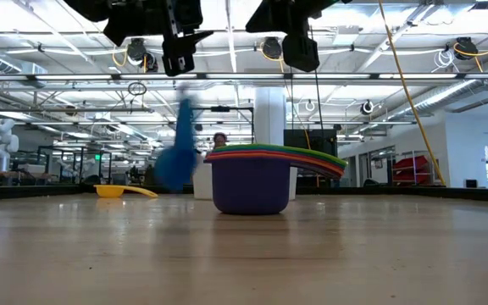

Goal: Nest measuring cups in basket
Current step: Stack the dark blue measuring cup on top of the green measuring cup

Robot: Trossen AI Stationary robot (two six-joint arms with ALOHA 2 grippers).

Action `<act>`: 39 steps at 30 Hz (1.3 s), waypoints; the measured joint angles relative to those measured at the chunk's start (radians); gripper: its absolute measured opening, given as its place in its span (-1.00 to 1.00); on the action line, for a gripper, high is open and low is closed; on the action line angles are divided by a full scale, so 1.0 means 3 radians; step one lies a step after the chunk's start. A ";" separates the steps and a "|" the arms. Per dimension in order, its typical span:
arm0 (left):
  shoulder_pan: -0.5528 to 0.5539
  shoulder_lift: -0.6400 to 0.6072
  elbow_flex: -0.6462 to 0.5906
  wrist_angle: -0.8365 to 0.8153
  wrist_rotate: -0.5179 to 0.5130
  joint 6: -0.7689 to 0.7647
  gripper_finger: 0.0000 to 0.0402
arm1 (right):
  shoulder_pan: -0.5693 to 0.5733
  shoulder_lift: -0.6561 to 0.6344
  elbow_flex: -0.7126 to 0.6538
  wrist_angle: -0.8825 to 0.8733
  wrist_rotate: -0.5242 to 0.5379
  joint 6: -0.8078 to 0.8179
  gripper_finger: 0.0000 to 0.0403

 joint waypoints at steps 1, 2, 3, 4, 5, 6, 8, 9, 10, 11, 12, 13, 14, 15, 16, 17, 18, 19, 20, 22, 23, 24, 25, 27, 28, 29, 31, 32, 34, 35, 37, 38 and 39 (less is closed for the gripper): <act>-0.0001 0.0000 0.0000 -0.0006 0.0004 0.0023 0.31 | 0.0000 0.0000 0.0000 0.0000 0.0000 0.0001 -1.00; -0.0001 -0.0003 0.0000 -0.0018 0.0024 0.0053 0.28 | 0.0000 0.0000 0.0000 -0.0001 0.0000 0.0001 -1.00; -0.0001 -0.0011 0.0000 -0.0056 0.0055 0.0095 0.25 | 0.0000 0.0000 0.0000 -0.0001 0.0000 0.0013 -1.00; -0.0001 -0.0013 0.0000 -0.0093 0.0081 0.0147 0.22 | 0.0000 0.0000 0.0000 -0.0001 0.0000 0.0046 -1.00; -0.0001 -0.0014 0.0001 -0.0139 0.0087 0.0214 0.19 | 0.0000 0.0000 0.0000 -0.0001 0.0001 0.0091 -1.00; -0.0001 -0.0014 0.0001 -0.0219 0.0088 0.0289 0.16 | 0.0000 0.0000 0.0000 -0.0003 0.0002 0.0133 -1.00; -0.0003 -0.0014 0.0001 -0.0416 0.0085 0.0451 0.10 | 0.0000 0.0000 0.0000 -0.0008 0.0004 0.0194 -1.00; -0.0003 -0.0014 0.0001 -0.0531 0.0086 0.0543 0.06 | -0.0004 0.0000 0.0000 -0.0021 0.0004 0.0213 -1.00; -0.0001 -0.0014 0.0001 -0.0647 0.0085 0.0644 0.03 | -0.0006 0.0000 0.0000 -0.0027 0.0004 0.0226 -1.00; -0.0002 -0.0014 0.0001 -0.0770 0.0073 0.0749 0.00 | -0.0013 0.0000 0.0000 -0.0030 0.0004 0.0247 -1.00; -0.0007 -0.0014 0.0001 -0.0902 0.0036 0.0858 -0.04 | -0.0020 0.0000 0.0000 -0.0031 0.0004 0.0263 -1.00; -0.0015 -0.0014 0.0001 -0.1035 -0.0024 0.0957 -0.07 | -0.0026 0.0000 0.0000 -0.0031 0.0007 0.0279 -1.00; -0.0022 -0.0014 0.0001 -0.1166 -0.0105 0.1058 -0.10 | -0.0032 0.0000 0.0000 -0.0030 0.0008 0.0294 -1.00; -0.0035 -0.0014 0.0001 -0.1301 -0.0193 0.1163 -0.13 | -0.0041 -0.0001 0.0001 -0.0030 0.0008 0.0313 -1.00; -0.0043 -0.0014 0.0001 -0.1440 -0.0281 0.1268 -0.16 | -0.0049 -0.0001 0.0001 -0.0031 0.0009 0.0346 -1.00; -0.0058 -0.0014 0.0001 -0.1591 -0.0375 0.1378 -0.18 | -0.0059 -0.0001 0.0000 -0.0032 0.0008 0.0384 -1.00; -0.0071 -0.0014 0.0001 -0.1739 -0.0485 0.1486 -0.20 | -0.0073 -0.0001 0.0000 -0.0032 0.0008 0.0432 -1.00; -0.0088 -0.0014 0.0001 -0.1887 -0.0608 0.1589 -0.22 | -0.0089 -0.0001 0.0001 -0.0031 0.0007 0.0481 -1.00; -0.0112 -0.0014 0.0001 -0.2037 -0.0754 0.1687 -0.24 | -0.0104 -0.0001 0.0001 -0.0031 0.0008 0.0523 -1.00; -0.0170 -0.0014 0.0001 -0.2304 -0.1075 0.1838 -0.26 | -0.0137 -0.0001 0.0001 -0.0052 0.0007 0.0582 -1.00; -0.0203 -0.0014 0.0001 -0.2418 -0.1239 0.1875 -0.26 | -0.0149 -0.0001 0.0001 -0.0068 0.0006 0.0611 -1.00; -0.0234 -0.0014 0.0001 -0.2512 -0.1383 0.1898 -0.26 | -0.0162 -0.0001 0.0001 -0.0083 0.0004 0.0640 -1.00; -0.0266 -0.0014 0.0001 -0.2584 -0.1502 0.1909 -0.26 | -0.0173 -0.0001 0.0001 -0.0100 0.0002 0.0673 -1.00; -0.0326 -0.0014 0.0001 -0.2696 -0.1683 0.1923 -0.24 | -0.0189 -0.0001 0.0001 -0.0106 0.0001 0.0741 -1.00; -0.0356 -0.0014 0.0001 -0.2752 -0.1753 0.1935 -0.22 | -0.0198 -0.0001 0.0001 -0.0107 0.0000 0.0777 -1.00; -0.0387 -0.0014 0.0001 -0.2798 -0.1811 0.1938 -0.20 | -0.0201 -0.0001 0.0001 -0.0107 0.0000 0.0811 -1.00; -0.0450 -0.0015 0.0001 -0.2855 -0.1928 0.1941 -0.15 | -0.0201 -0.0001 0.0001 -0.0126 0.0000 0.0873 -1.00; -0.0481 -0.0015 0.0001 -0.2879 -0.2002 0.1940 -0.12 | -0.0201 -0.0001 0.0001 -0.0131 0.0001 0.0892 -1.00; -0.0547 -0.0015 0.0001 -0.2908 -0.2134 0.1939 -0.05 | -0.0200 -0.0001 0.0001 -0.0147 0.0005 0.0917 -1.00; -0.0577 -0.0019 0.0001 -0.2940 -0.2183 0.1918 -0.02 | -0.0188 -0.0001 0.0001 -0.0176 0.0009 0.0953 -1.00; -0.0634 -0.0068 0.0000 -0.3043 -0.2245 0.1901 0.06 | -0.0162 -0.0001 0.0001 -0.0229 0.0013 0.1053 -1.00; -0.0662 -0.0087 0.0001 -0.3078 -0.2278 0.1894 0.09 | -0.0154 -0.0001 0.0001 -0.0251 0.0013 0.1119 -1.00; -0.0688 -0.0108 0.0000 -0.3102 -0.2317 0.1881 0.13 | -0.0146 -0.0001 0.0001 -0.0279 0.0011 0.1195 -1.00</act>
